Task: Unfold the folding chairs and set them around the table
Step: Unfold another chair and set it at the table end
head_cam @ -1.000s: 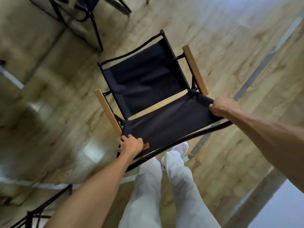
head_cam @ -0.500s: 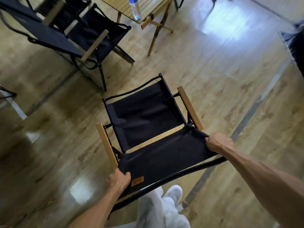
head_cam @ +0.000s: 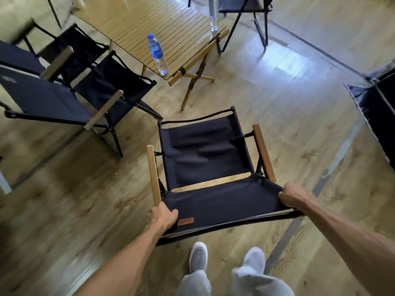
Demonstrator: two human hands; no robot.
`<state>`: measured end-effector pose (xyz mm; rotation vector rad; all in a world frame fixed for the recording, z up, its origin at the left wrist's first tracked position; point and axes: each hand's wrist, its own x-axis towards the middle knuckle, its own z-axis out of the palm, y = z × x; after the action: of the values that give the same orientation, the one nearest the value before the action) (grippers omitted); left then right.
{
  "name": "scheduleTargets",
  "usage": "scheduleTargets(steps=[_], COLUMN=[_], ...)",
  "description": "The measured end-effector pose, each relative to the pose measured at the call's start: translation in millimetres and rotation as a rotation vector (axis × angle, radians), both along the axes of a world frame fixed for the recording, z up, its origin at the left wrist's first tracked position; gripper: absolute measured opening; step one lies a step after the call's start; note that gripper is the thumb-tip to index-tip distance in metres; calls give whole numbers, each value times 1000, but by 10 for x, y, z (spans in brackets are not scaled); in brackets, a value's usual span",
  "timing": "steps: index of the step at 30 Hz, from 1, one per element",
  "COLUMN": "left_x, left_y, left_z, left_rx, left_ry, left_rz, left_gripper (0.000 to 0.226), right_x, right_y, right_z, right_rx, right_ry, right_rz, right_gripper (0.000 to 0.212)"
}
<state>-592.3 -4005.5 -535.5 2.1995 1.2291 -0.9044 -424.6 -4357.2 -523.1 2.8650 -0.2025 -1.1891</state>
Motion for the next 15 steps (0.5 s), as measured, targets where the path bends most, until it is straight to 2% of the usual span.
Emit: scheduleTargets(steps=[3, 7, 11, 15], left_x=[539, 1228, 1782, 2170], left_y=[-241, -611, -1007, -1354], left_z=[-13, -13, 37, 162], left_rx=[-59, -74, -100, -245], left_ry=[-35, -125, -196, -243], left_rz=[-9, 3, 66, 42], left_gripper=[49, 23, 24, 33], right_x=[566, 1380, 2072, 2535], right_y=[-243, -573, -920, -1149], right_z=[5, 38, 119, 240], right_rx=[64, 133, 185, 286], right_ry=[-25, -58, -69, -10], right_rz=[23, 82, 194, 323], right_gripper=[12, 17, 22, 43])
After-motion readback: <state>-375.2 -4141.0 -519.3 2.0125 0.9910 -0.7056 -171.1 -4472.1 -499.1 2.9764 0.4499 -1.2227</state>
